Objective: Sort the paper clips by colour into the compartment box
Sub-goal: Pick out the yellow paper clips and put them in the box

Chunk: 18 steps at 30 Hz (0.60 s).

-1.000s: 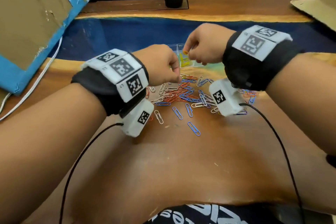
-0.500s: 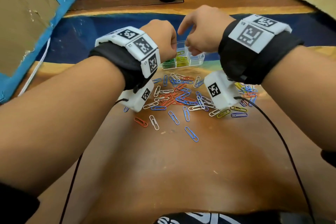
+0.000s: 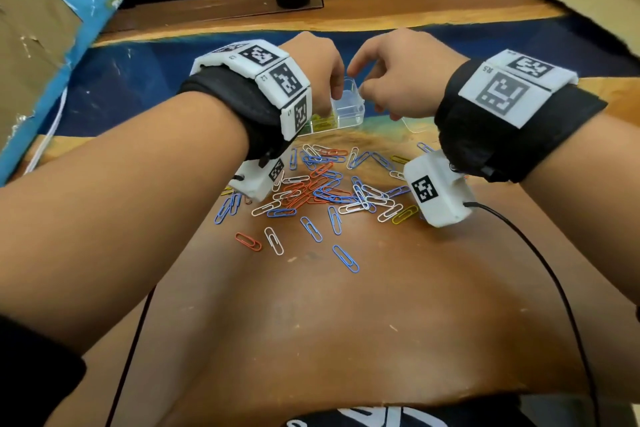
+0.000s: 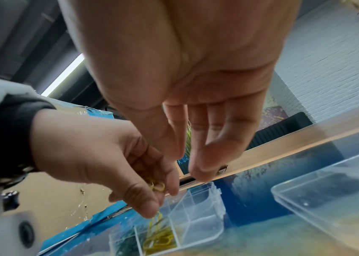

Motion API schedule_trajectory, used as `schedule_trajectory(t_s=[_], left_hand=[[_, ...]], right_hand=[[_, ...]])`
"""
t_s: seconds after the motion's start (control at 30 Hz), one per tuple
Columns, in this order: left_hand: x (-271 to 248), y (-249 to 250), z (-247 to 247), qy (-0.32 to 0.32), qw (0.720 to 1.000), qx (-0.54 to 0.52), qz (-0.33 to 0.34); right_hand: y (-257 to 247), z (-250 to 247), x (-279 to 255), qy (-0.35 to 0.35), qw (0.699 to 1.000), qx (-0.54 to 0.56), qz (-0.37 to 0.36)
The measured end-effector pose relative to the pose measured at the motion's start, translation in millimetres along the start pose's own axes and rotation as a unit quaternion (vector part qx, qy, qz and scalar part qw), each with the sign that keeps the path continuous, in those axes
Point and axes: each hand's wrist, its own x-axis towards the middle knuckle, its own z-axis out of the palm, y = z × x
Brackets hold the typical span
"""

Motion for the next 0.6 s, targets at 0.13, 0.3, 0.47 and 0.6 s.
schedule_trajectory(t_s=[0.13, 0.3, 0.47, 0.6], left_hand=[[-3, 3, -1, 0.007, 1.000, 0.009, 0.024], [-10, 1, 2, 0.043, 0.999, -0.008, 0.031], [-28, -7, 4, 0.035, 0.999, -0.014, 0.030], [-42, -26, 6, -0.021, 0.999, 0.000, -0.030]], right_hand=[[7, -3, -5, 0.007, 1.000, -0.020, -0.011], [15, -9, -20, -0.005, 0.999, -0.049, 0.004], [23, 3, -30, -0.091, 0.984, -0.151, 0.034], [25, 12, -30, -0.121, 0.972, -0.198, 0.025]])
